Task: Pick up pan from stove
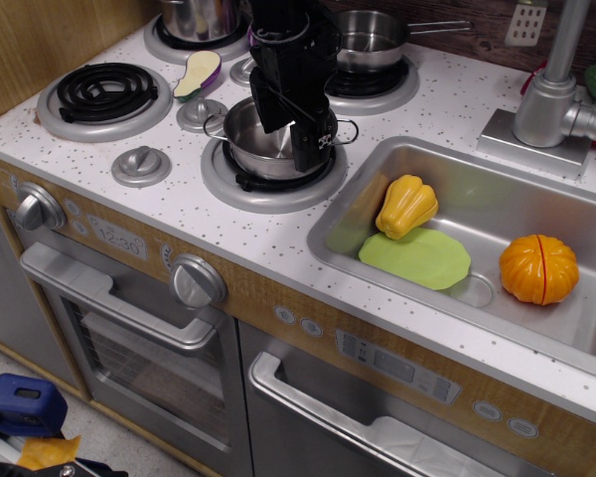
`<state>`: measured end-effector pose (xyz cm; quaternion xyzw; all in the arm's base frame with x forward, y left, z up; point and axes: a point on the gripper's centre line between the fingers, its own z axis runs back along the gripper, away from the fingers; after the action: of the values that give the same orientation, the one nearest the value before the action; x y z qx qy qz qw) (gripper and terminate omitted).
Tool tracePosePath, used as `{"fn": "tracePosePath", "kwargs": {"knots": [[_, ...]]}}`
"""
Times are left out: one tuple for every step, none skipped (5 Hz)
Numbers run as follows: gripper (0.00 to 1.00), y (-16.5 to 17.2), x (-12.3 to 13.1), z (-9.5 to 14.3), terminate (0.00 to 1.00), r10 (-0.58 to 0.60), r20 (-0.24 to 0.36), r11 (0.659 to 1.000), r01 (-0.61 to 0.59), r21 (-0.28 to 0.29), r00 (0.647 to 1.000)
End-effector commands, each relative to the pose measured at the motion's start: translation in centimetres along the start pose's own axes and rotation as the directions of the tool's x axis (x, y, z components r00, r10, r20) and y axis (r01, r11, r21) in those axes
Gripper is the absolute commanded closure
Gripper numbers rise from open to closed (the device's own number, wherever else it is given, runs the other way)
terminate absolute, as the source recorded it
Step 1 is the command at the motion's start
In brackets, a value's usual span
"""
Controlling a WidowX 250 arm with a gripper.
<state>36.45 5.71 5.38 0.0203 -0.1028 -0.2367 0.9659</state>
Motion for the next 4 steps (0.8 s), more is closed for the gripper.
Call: {"fn": "tracePosePath", "kwargs": {"knots": [[0.00, 0.0, 0.0, 0.0, 0.00, 0.000, 0.000, 1.000, 0.000, 0.000, 1.000], [0.00, 0.6, 0.0, -0.6, 0.00, -0.018, 0.002, 1.000, 0.018, -0.019, 1.000], [0.00, 0.9, -0.1, -1.2, 0.00, -0.025, 0.013, 0.999, 0.026, -0.046, 1.000], [0.00, 1.0, -0.3, -2.0, 0.00, -0.023, 0.026, 0.998, 0.025, -0.052, 0.999]]}}
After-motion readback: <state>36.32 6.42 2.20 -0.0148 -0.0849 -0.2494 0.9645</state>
